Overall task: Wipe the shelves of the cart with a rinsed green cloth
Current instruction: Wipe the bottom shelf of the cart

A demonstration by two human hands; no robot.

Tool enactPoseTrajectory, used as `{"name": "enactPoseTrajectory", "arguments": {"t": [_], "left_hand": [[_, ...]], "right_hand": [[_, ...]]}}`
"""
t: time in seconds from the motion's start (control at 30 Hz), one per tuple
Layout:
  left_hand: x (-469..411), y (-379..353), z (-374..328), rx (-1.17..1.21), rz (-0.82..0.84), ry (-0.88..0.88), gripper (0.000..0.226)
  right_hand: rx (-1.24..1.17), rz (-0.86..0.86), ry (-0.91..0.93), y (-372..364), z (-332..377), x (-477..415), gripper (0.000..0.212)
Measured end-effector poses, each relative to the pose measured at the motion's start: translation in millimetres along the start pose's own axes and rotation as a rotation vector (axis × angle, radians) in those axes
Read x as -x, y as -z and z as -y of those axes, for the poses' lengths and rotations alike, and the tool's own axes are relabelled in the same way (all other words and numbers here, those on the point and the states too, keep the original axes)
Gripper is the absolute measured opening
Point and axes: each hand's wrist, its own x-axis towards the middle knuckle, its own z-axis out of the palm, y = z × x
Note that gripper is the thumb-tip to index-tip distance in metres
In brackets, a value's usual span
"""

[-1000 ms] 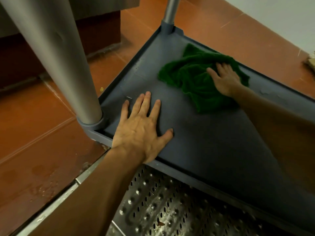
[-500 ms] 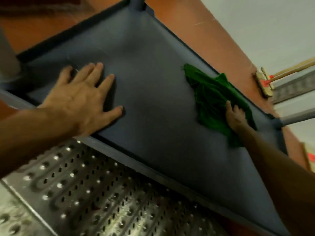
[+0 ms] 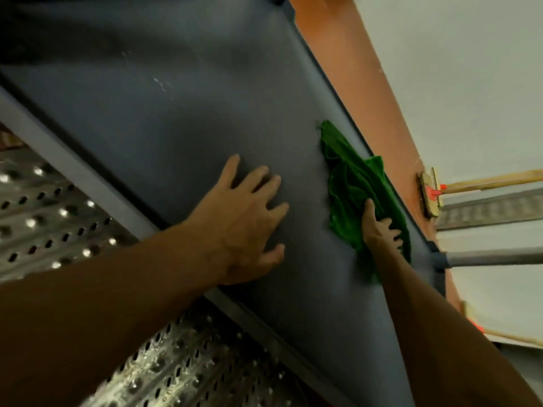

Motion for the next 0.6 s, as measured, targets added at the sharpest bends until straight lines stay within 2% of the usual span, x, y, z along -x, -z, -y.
{"name": "enactPoseTrajectory", "arguments": {"t": [0.23,0.33,0.6], "left_hand": [[0,-1,-3,0.065,0.015,-0.044,0.085],[2,-4,-3,0.066,0.018,-0.046,0.087],[14,-6,4,0.059,0.021,-0.042,0.086]], "right_hand": [[-0.119,0.025,-0.007,-2,60,-13,0.087],[-0.174,0.008,0.047,-7,95,-12,0.083],[-0.120,0.059,0.495,-24,194,63,0.073]]}}
